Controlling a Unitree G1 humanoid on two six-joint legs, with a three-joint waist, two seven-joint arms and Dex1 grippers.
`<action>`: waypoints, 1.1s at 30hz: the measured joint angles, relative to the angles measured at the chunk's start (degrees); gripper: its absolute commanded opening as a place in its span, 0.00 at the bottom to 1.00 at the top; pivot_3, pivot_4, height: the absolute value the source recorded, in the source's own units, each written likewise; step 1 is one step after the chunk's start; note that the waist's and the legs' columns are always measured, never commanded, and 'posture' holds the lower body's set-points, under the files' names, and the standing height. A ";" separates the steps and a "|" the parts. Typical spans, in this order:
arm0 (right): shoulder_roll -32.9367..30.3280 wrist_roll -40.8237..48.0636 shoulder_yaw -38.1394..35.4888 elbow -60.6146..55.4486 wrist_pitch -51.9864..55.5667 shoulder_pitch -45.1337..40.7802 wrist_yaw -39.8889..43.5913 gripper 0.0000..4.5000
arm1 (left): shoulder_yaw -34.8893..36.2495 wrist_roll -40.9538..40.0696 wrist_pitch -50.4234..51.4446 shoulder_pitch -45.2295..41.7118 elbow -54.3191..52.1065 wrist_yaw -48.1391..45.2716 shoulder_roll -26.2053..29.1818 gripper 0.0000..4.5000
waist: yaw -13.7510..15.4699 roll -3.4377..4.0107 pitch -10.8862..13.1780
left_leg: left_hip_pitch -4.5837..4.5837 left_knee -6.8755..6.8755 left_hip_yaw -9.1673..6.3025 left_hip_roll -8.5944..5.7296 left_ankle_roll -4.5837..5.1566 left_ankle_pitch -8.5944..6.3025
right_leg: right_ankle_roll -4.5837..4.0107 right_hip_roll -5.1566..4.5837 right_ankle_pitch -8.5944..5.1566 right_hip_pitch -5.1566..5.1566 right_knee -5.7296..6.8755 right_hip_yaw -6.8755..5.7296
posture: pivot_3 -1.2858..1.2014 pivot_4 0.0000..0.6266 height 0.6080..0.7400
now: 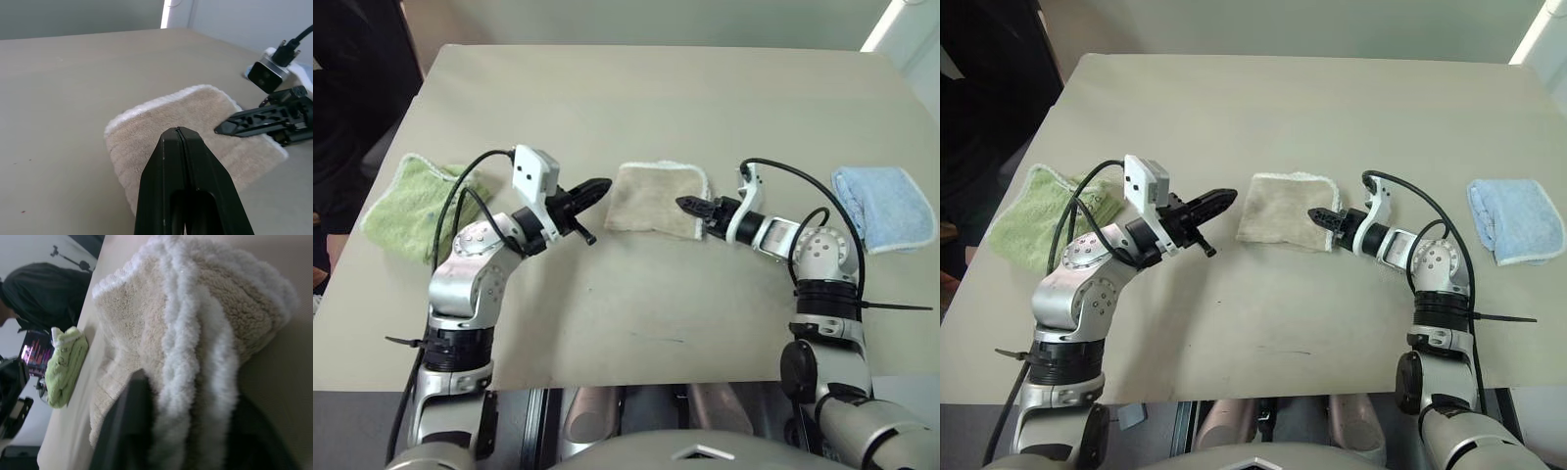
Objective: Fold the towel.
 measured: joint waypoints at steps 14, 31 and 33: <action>-10.91 8.51 -17.86 -12.24 -1.25 -0.94 -9.02 0.01 | -1.31 -0.46 0.66 1.00 -1.51 0.93 -0.65 0.00 | 0.71 0.01 0.01 | -0.03 0.02 0.04 -0.04 0.08 -0.02 | 0.06 -0.08 -0.02 0.06 -0.06 0.02 | 0.52 0.24 0.97; -16.80 6.43 -39.16 -1.92 -6.23 5.85 -37.15 0.01 | -4.86 -0.21 -0.08 -0.97 1.02 -0.11 -4.05 0.00 | 0.30 0.36 0.03 | 0.06 0.01 0.19 -0.02 0.27 -0.01 | 1.10 -0.07 -0.01 0.09 -0.05 0.19 | 0.52 0.24 0.97; -16.97 5.95 -38.18 -2.47 -6.61 6.67 -37.37 0.01 | -4.84 -0.21 -0.22 -0.96 1.04 -0.16 -3.98 0.00 | 0.36 0.36 0.03 | 0.06 0.01 0.18 -0.01 0.31 0.02 | 1.16 -0.07 -0.06 0.12 -0.05 0.18 | 0.52 0.24 0.97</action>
